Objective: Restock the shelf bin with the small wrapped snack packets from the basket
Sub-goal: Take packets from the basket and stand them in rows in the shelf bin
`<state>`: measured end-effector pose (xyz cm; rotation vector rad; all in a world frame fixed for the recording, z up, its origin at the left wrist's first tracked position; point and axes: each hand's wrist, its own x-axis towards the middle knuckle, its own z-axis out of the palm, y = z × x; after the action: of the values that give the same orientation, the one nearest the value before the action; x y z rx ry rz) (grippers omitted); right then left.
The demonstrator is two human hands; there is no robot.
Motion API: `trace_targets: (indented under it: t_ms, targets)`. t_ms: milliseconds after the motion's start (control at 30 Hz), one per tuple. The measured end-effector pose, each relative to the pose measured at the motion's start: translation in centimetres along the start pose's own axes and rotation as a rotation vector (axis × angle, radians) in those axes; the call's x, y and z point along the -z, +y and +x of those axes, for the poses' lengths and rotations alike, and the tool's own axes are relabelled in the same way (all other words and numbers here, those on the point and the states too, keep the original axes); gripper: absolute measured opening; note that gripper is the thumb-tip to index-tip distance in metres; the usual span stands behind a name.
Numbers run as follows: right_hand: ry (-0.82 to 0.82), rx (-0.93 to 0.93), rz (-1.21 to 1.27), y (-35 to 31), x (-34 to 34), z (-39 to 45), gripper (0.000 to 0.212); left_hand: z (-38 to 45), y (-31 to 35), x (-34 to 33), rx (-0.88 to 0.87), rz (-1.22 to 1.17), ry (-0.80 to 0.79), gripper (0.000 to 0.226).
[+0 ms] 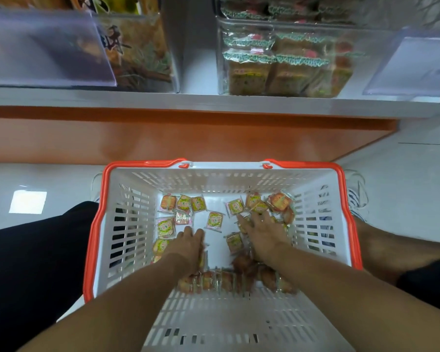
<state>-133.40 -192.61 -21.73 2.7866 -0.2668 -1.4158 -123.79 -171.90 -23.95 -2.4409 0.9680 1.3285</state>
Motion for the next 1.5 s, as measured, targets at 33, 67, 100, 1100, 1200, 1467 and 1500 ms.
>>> trace_targets:
  t_ms: [33,67,100,1100,1200,1467,1500]
  targets:
    - [0.013,0.011,-0.023,-0.1,0.1,0.2,0.113,0.0,0.1,0.0,0.001,-0.011,0.004,0.081]
    - [0.027,0.023,-0.033,-0.2,0.2,0.3,0.106,0.0,0.1,0.0,-0.001,-0.018,0.010,0.076]
    - [0.037,0.035,-0.027,-0.4,0.3,0.3,0.097,0.0,0.1,0.0,-0.004,-0.026,0.010,0.072]
    - [0.366,0.421,0.633,6.2,30.9,-25.2,0.039,-20.9,5.2,30.1,-0.506,-1.071,-0.217,0.029]
    - [0.510,0.578,0.961,7.2,32.4,-27.9,0.033,-24.7,5.5,32.8,-0.614,-1.355,-0.118,0.045]
    - [0.755,0.501,1.355,7.7,32.1,-26.5,0.023,-26.1,7.4,34.5,-0.647,-1.887,-0.005,0.031]
    - [0.744,0.492,1.332,7.8,32.1,-26.5,0.027,-25.7,7.8,34.4,-0.629,-1.856,0.069,0.033]
